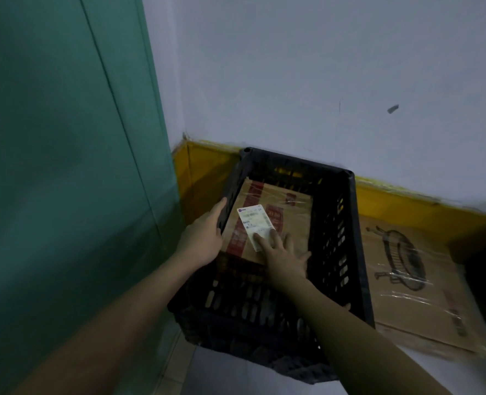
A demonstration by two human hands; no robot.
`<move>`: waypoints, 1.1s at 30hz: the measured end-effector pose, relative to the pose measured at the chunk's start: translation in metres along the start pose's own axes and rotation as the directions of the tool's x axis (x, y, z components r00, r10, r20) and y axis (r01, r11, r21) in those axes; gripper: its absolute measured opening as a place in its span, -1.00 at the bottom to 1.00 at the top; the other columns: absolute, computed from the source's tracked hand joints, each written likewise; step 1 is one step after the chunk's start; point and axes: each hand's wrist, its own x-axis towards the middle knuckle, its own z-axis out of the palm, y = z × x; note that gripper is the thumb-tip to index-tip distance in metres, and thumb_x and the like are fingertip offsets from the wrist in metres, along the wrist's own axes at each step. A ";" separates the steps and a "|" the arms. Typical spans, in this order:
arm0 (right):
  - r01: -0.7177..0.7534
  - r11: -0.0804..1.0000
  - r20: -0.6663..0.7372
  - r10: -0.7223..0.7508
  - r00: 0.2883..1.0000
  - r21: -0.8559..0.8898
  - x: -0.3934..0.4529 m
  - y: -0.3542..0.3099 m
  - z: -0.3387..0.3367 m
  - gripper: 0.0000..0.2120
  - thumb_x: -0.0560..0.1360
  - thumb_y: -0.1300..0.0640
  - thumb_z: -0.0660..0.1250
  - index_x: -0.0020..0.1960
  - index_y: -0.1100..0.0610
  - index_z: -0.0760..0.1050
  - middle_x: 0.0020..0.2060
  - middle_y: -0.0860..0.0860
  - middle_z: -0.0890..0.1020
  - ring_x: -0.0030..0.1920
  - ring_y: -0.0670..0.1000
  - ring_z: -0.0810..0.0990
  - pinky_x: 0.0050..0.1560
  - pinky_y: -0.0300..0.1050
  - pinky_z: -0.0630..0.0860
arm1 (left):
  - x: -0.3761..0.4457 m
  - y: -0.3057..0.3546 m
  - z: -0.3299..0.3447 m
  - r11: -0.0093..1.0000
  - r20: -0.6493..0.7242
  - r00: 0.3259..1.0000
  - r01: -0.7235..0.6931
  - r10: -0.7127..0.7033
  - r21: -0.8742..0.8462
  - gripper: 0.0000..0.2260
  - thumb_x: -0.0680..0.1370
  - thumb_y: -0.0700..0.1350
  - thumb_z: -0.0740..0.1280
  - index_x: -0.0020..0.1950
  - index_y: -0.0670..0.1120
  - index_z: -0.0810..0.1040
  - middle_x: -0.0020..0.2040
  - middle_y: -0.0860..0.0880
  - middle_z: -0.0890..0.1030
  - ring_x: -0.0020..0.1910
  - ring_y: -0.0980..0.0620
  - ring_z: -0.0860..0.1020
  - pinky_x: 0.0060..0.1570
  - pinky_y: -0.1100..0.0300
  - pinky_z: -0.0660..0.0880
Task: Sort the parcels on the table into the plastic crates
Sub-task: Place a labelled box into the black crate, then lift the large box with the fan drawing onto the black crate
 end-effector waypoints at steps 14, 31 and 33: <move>0.113 0.942 -0.008 -0.117 0.993 0.317 -0.025 0.029 -0.097 -0.46 0.65 -0.01 0.22 0.58 0.07 0.20 0.49 0.12 0.37 0.40 0.18 0.41 0.32 0.02 0.39 | -0.003 0.021 -0.022 0.952 0.149 0.984 0.043 -0.093 0.304 -0.46 0.68 0.14 -0.01 0.61 0.17 -0.18 0.59 -0.17 0.09 0.48 -0.24 0.22 0.33 -0.17 0.30; 0.026 0.939 -0.315 0.089 0.945 0.343 -0.140 0.159 -0.185 -0.53 0.68 -0.14 0.07 0.42 0.13 0.43 0.36 0.14 0.51 0.28 0.17 0.50 0.22 0.04 0.46 | -0.006 0.199 -0.046 0.916 0.080 0.934 -0.357 0.348 0.185 -0.45 0.64 0.29 -0.10 0.40 0.06 0.47 0.39 -0.07 0.50 0.31 -0.16 0.46 0.32 -0.22 0.36; 0.026 0.938 -0.324 0.093 0.942 0.346 -0.149 0.180 -0.185 -0.51 0.67 -0.16 0.06 0.43 0.12 0.42 0.35 0.15 0.51 0.26 0.17 0.51 0.24 0.08 0.47 | -0.011 0.219 -0.035 0.908 0.070 0.927 -0.375 0.368 0.187 -0.45 0.64 0.30 -0.10 0.37 0.05 0.49 0.36 -0.08 0.51 0.29 -0.17 0.47 0.29 -0.22 0.37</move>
